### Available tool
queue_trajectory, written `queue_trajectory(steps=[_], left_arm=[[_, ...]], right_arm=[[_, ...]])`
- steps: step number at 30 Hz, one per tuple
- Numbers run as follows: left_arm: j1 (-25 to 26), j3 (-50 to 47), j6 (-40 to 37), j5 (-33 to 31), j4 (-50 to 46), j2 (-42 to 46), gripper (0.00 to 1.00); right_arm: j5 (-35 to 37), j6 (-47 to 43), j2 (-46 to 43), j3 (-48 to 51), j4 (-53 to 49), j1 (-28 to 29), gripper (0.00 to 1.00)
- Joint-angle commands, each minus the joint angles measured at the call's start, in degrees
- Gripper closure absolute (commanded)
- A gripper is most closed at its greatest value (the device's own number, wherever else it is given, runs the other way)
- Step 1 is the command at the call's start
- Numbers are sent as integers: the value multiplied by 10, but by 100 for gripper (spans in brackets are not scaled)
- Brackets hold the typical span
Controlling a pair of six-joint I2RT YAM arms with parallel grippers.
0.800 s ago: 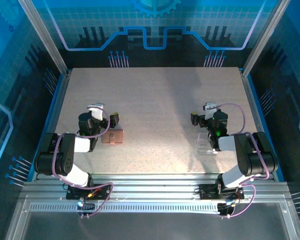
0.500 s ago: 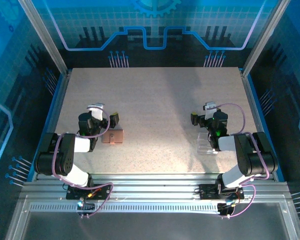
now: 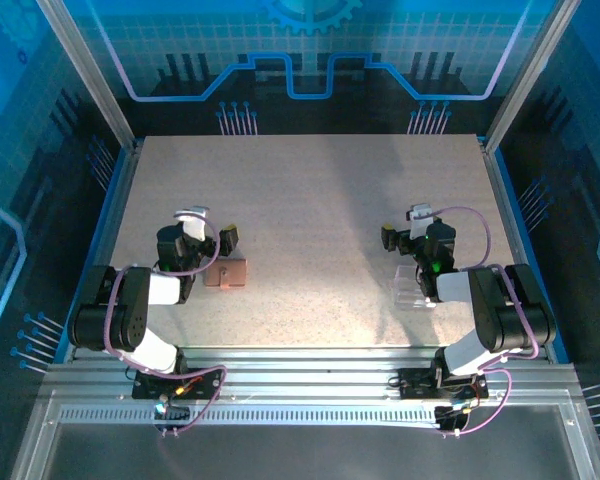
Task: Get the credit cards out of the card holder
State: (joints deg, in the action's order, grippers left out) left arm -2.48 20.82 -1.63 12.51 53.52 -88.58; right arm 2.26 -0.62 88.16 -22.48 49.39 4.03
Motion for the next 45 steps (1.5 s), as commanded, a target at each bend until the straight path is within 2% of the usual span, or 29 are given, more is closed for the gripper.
queue_trajectory(steps=[1, 3, 7, 14, 19, 21, 24, 28, 31, 36, 39, 42, 45], left_arm=[[-5, -5, -7, 17, 25, -4, 1], [-5, -4, -6, 10, 24, -4, 1], [-5, 5, 17, -54, 7, -4, 1], [-6, 5, 17, -55, 7, -5, 1], [-4, 5, 16, -60, 3, 5, 1], [-3, 12, 21, -75, -34, 29, 1], [5, 41, 29, -130, -125, 72, 1], [19, 91, 55, -197, -250, 109, 1], [20, 125, 111, -202, -336, 138, 1], [21, 212, 188, -138, -508, 170, 1], [21, 277, 203, -93, -625, 174, 1], [21, 327, 200, -63, -703, 175, 1], [21, 370, 185, -32, -748, 170, 1]], right_arm=[[-9, -3, 2, -5, 12, -8, 0], [-9, -3, 2, -5, 12, -8, 0], [-9, -2, 2, -6, 12, -8, 0], [-10, -2, 2, -6, 11, -10, 0], [18, -3, -29, 14, 26, -3, 0], [21, -2, -59, 13, 0, -2, 0], [21, -3, -114, 10, -52, -1, 0], [31, 10, -193, -26, -199, -3, 0], [34, 28, -238, -67, -342, -3, 0], [60, 116, -299, -129, -581, -15, 0], [57, 171, -317, -162, -715, -33, 2], [43, 211, -323, -182, -819, -54, 7], [0, 235, -338, -176, -866, -82, 14]])
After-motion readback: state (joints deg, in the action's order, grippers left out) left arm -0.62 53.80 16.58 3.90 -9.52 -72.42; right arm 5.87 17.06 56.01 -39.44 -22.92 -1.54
